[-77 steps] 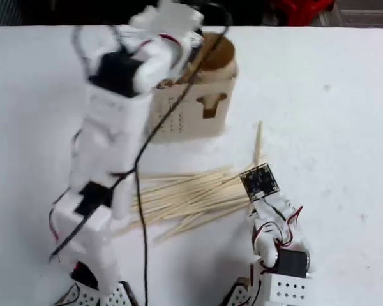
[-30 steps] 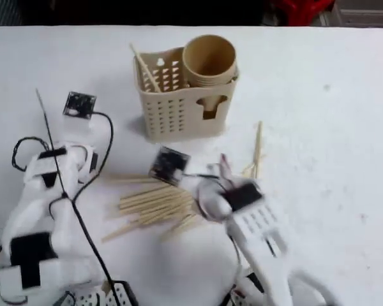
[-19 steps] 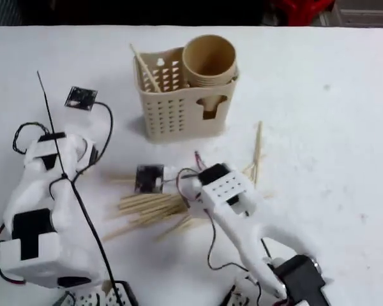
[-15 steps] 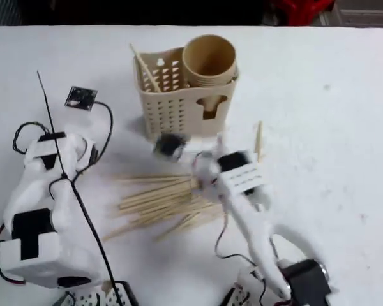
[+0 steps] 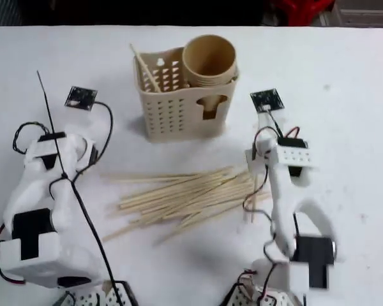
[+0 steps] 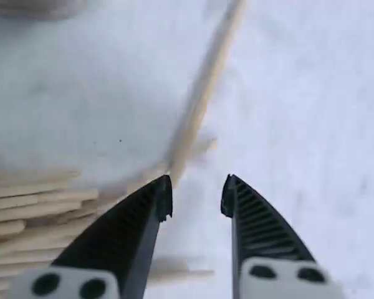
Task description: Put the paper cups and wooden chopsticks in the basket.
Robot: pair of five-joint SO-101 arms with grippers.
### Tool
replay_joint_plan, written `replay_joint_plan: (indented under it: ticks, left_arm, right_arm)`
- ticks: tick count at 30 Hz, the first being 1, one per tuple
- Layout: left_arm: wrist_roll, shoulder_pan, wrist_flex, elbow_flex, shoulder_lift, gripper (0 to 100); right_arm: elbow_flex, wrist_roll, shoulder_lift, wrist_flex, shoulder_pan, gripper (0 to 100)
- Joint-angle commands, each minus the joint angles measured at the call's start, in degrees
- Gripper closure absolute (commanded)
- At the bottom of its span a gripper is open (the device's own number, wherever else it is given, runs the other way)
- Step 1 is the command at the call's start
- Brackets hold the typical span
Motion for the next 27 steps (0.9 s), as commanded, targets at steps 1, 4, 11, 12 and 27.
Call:
replay_joint_plan:
  ticks: [1,4,11,12,27]
  left_arm:
    - [-0.35,-0.75,0.35,-2.29,-0.04,88]
    - [-0.35,-0.75,0.35,-2.29,-0.04,88]
    - [-0.44,-0.75,0.35,-2.29,-0.04,88]
    - [-0.44,-0.75,0.35,-2.29,-0.04,88]
    - [-0.44,-0.75,0.35,-2.29,-0.04,88]
  right_arm:
    - [-6.59,-0.97,5.32,0.48,1.19,86.1]
    - [-7.82,-0.97,7.96,0.84,1.01,86.3]
    - [-7.65,-0.97,9.1,1.19,1.27,86.5]
    - [-7.65,-0.97,8.75,1.63,1.54,86.5]
    - [-5.8,-6.68,-2.59,3.56,-7.43,86.1]
